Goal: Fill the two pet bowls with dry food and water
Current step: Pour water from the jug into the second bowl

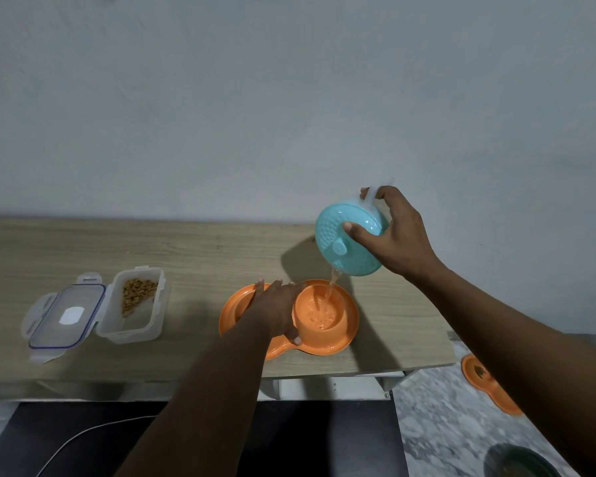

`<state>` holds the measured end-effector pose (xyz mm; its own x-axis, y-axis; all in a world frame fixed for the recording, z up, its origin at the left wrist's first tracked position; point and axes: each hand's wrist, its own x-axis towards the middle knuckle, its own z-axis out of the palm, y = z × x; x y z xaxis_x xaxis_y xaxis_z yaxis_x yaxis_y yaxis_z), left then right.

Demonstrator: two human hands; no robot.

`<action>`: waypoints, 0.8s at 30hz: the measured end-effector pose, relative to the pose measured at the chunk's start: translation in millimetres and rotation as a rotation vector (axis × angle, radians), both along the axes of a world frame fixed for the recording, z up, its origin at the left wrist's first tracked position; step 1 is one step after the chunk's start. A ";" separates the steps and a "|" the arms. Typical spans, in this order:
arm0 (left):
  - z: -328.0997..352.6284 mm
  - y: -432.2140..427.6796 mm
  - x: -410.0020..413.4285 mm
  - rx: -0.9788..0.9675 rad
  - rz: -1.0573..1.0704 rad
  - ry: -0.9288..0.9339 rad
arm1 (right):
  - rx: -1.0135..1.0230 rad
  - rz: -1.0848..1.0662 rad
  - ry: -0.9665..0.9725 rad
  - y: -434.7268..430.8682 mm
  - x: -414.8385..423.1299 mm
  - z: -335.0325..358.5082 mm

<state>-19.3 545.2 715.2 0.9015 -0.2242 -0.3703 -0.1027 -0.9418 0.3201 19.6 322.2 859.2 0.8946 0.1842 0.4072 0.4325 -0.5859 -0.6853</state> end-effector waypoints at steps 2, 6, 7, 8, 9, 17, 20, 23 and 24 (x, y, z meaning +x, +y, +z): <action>2.4 -0.9 -0.8 0.003 -0.008 -0.001 | 0.000 0.002 -0.012 -0.4 1.1 1.7; 5.4 -1.3 -1.7 0.014 -0.013 -0.002 | 0.000 0.004 -0.013 0.4 2.5 1.8; 5.1 -1.1 -1.6 0.014 -0.012 -0.004 | 0.004 0.004 -0.008 0.7 2.9 1.0; 4.3 -0.9 -1.3 0.014 -0.012 -0.005 | 0.010 0.003 -0.001 0.9 3.2 0.2; 3.4 -0.8 -0.8 0.013 -0.013 -0.004 | 0.017 0.002 0.009 1.0 3.4 -1.4; -1.9 1.4 1.3 -0.023 -0.019 -0.016 | 0.263 -0.107 0.263 -9.3 8.8 -38.0; -8.2 3.4 3.5 -0.030 -0.018 -0.022 | 0.388 -0.174 0.380 -14.6 12.2 -53.7; -12.9 4.8 4.1 -0.035 -0.018 -0.020 | 0.546 -0.249 0.480 -19.1 16.9 -62.3; -13.0 5.1 3.8 -0.037 -0.019 -0.020 | 0.600 -0.278 0.515 -21.3 20.1 -64.5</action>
<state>-15.5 550.3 702.3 0.9041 -0.2548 -0.3430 -0.1276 -0.9271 0.3524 39.7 300.9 794.7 0.9763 -0.1883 -0.1063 -0.1264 -0.0981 -0.9871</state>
